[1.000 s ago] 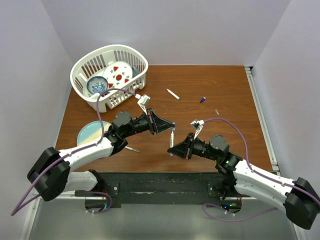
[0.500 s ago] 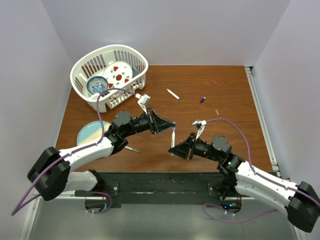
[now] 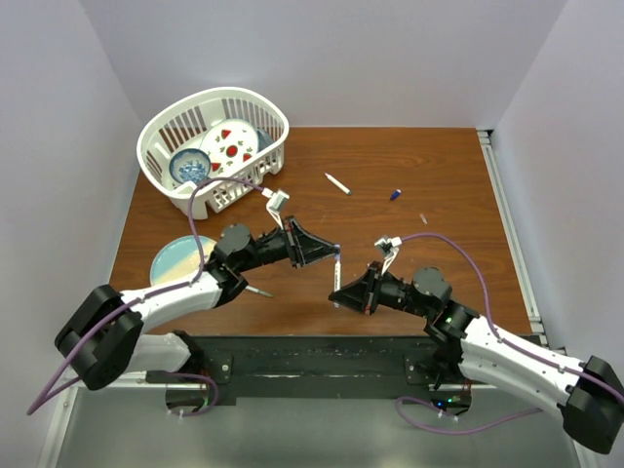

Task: Insert the pens into the pen caps

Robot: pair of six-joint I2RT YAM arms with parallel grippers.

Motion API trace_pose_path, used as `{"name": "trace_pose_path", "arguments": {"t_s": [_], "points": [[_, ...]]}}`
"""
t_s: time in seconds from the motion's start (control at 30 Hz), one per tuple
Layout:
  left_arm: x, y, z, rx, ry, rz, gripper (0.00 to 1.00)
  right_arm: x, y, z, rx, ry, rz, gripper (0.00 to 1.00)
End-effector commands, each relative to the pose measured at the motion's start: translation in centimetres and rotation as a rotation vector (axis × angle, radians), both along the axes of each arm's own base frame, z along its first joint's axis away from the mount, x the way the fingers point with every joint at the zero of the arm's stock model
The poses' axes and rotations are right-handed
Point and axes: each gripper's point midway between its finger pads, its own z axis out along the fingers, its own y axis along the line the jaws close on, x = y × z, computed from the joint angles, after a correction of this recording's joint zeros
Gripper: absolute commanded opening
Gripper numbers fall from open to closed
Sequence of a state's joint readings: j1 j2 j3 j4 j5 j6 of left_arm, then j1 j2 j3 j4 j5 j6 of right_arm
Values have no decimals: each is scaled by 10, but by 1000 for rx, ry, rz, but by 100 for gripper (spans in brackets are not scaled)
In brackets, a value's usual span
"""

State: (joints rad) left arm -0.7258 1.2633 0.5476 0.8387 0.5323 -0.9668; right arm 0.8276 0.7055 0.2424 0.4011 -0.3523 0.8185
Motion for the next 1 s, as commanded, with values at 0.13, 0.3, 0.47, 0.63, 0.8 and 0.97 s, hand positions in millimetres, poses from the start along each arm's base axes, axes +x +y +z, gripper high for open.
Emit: {"name": "trace_pose_path", "arguments": {"t_s": [0.13,0.3,0.47,0.63,0.8,0.97], "points": [[-29,-1,-2,-24,-20,-152,0,16,1,33,31,-72,-63,0],[-31,-2,-6,-11,-20,-171,1,19,3,37,16,-77,-61,0],[-23,-2,-16,29,-4,-125,0,21,5,34,-4,-63,-65,0],[-17,-1,-16,59,-19,-95,0,24,5,30,-28,-45,-73,0],[-5,6,-26,149,-20,-5,0,26,2,29,-28,-42,-99,0],[-13,8,-17,99,-16,-29,0,29,5,28,-23,-33,-102,0]]}}
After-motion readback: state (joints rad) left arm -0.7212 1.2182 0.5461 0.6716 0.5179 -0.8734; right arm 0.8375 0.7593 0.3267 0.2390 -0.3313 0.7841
